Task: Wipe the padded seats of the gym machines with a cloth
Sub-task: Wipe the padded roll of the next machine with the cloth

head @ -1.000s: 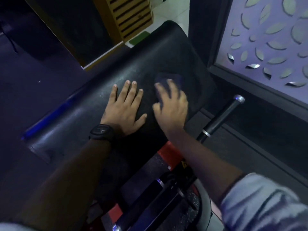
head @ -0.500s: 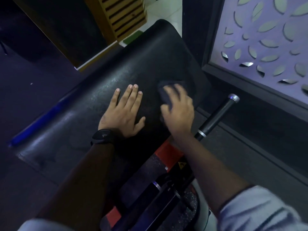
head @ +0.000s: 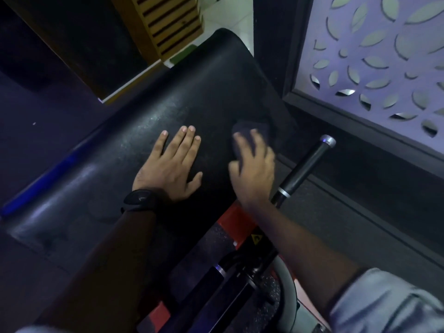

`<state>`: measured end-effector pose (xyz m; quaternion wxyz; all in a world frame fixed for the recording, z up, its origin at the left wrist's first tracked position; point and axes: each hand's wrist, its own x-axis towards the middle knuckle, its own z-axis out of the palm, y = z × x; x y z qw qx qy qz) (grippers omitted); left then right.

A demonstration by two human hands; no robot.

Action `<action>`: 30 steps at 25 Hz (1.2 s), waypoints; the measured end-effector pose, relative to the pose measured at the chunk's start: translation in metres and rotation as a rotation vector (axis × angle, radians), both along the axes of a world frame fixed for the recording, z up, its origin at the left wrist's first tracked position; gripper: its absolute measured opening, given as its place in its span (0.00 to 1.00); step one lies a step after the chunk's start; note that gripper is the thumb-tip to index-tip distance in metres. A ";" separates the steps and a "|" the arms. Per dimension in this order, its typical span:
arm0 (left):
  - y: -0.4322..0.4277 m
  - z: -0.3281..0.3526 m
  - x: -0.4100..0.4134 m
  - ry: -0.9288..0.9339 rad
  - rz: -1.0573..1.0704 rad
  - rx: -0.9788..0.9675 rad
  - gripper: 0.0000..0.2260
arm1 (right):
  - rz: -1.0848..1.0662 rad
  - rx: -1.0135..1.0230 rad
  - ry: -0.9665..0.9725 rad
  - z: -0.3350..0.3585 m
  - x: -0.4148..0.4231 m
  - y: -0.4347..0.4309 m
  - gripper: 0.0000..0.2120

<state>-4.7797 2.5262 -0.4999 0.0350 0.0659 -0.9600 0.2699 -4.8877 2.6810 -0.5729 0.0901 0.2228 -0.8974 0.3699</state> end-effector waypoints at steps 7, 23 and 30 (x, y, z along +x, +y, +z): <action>-0.001 -0.001 0.000 0.001 -0.019 -0.009 0.36 | -0.315 -0.145 -0.246 0.015 -0.018 -0.016 0.29; -0.002 0.000 -0.002 -0.040 -0.010 0.008 0.39 | -0.212 -0.087 -0.149 0.013 -0.094 0.003 0.27; 0.000 0.001 -0.001 -0.042 -0.007 0.010 0.38 | -0.281 -0.139 -0.183 0.039 -0.102 -0.023 0.27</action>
